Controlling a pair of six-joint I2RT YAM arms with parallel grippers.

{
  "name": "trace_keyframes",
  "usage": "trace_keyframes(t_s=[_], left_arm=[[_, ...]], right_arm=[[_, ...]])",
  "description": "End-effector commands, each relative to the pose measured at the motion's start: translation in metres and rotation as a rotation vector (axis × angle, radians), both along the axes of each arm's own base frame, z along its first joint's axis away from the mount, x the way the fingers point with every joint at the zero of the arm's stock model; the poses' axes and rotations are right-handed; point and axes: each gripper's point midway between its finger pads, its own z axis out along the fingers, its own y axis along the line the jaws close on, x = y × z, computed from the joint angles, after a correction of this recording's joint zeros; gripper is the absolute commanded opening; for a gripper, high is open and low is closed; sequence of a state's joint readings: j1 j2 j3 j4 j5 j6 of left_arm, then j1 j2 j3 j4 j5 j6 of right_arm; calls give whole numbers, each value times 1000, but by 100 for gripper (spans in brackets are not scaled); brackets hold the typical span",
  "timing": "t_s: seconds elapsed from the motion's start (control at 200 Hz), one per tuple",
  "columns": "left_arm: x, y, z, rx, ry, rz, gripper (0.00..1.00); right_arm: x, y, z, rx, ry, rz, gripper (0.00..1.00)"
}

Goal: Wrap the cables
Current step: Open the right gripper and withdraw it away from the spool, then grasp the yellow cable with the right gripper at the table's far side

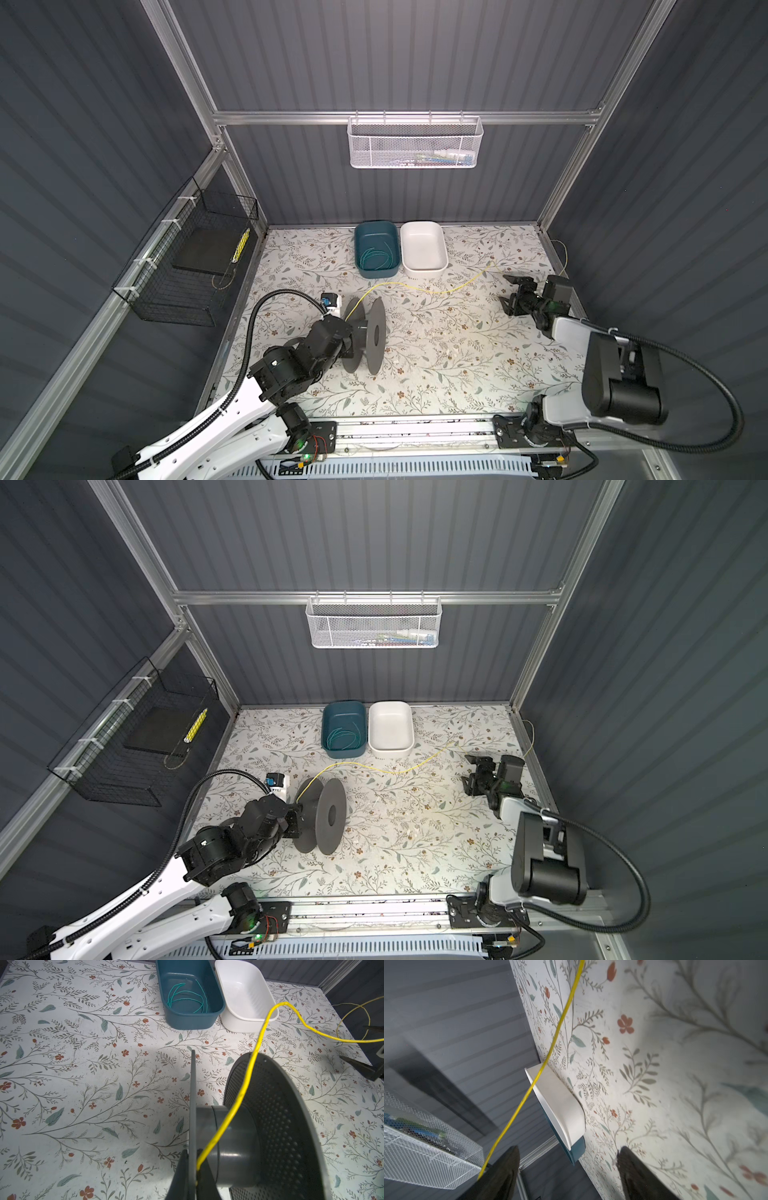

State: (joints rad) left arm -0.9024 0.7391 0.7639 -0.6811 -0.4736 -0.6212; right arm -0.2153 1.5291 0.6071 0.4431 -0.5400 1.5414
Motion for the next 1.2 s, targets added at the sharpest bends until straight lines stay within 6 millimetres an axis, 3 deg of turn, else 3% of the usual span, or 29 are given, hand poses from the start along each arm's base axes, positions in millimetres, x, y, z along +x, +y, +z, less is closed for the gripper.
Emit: trace_keyframes(t_s=[0.0,0.19,0.355,0.5,0.805,1.03,1.195], left_arm=[[3,3,20,-56,-54,33,0],[1,7,18,-47,-43,41,0],[0,11,20,-40,-44,51,0],[0,12,22,-29,-45,53,0],[1,12,25,-28,-47,48,0],[0,11,24,-33,-48,45,0],[1,10,24,-29,-49,40,0]], right_arm=[[40,-13,29,0,-141,-42,70],[72,-18,24,29,-155,-48,61],[83,-14,9,56,-128,-37,52],[74,-15,3,34,-117,-39,53],[49,-16,19,-28,-150,-14,57],[28,4,1,19,-134,19,61],[35,9,-8,34,-124,31,61]])
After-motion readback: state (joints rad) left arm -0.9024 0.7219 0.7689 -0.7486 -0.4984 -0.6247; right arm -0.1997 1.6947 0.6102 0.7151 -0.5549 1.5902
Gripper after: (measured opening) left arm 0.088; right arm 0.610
